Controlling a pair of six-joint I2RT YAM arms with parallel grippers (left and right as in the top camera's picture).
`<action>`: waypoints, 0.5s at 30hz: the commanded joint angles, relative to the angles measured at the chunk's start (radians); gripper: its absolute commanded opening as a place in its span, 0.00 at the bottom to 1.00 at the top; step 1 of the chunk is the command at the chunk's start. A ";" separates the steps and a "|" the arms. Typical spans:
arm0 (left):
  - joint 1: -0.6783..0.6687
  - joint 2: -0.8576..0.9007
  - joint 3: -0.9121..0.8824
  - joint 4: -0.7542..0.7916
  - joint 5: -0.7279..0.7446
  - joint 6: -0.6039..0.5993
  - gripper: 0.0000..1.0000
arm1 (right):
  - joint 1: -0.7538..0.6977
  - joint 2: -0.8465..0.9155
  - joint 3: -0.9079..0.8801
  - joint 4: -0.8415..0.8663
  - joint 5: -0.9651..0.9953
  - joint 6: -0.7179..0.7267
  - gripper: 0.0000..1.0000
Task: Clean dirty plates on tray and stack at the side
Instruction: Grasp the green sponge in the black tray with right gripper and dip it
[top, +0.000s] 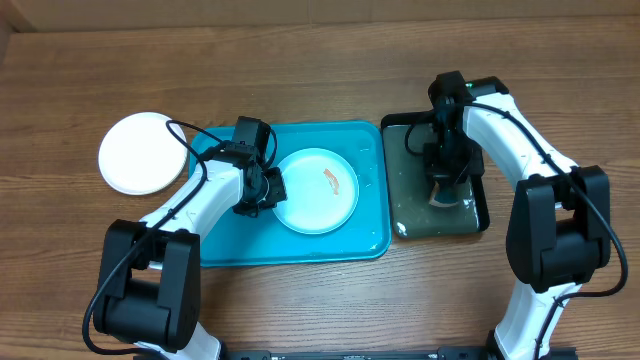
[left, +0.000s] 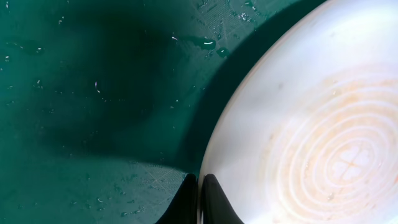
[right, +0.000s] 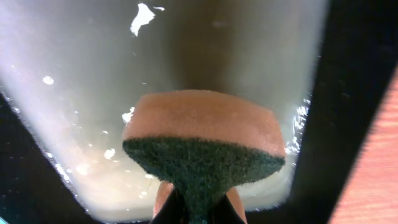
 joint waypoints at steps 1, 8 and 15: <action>-0.006 0.010 0.007 0.003 -0.008 -0.015 0.04 | 0.010 -0.022 0.029 -0.018 0.085 0.025 0.04; -0.006 0.010 0.007 0.004 -0.008 -0.015 0.04 | 0.010 -0.022 0.030 -0.013 0.043 0.027 0.04; -0.006 0.010 0.007 0.007 -0.007 -0.015 0.04 | 0.010 -0.024 0.143 -0.135 0.043 0.005 0.04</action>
